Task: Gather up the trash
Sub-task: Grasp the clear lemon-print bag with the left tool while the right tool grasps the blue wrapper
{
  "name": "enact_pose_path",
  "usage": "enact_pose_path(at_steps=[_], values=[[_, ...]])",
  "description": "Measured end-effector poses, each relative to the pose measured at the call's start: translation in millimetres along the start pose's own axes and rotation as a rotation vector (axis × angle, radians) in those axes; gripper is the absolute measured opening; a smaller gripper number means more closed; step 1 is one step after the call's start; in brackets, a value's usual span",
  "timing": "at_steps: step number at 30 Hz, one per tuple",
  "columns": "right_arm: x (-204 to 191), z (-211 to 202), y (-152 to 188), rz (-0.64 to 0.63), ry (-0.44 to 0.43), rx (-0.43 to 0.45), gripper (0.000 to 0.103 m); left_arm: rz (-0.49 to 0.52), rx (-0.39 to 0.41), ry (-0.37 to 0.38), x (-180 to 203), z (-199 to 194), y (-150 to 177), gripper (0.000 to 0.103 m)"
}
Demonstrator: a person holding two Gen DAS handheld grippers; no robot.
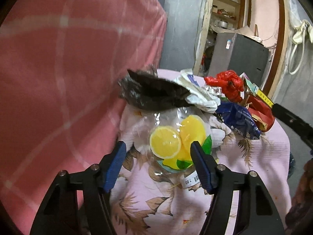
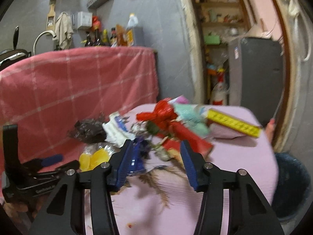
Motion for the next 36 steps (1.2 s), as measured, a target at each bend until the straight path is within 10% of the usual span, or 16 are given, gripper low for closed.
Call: enact_pose_path(at_steps=[10, 21, 36], values=[[-17, 40, 18, -0.005, -0.050, -0.127, 0.045, -0.071, -0.060, 0.064, -16, -7, 6, 0.058], [-18, 46, 31, 0.021, -0.044, -0.182, 0.019, -0.127, -0.078, 0.172, -24, -23, 11, 0.003], [-15, -29, 62, 0.039, 0.008, -0.134, 0.016, 0.005, -0.007, 0.201, 1, -86, 32, 0.000]])
Point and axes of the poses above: each gripper's, at about its wrist camera, not at the fingertips, and z roughly the way its jaws point, x to its right, y to its underside, the point moved 8 cm from there along z, roughly the way its jaws point
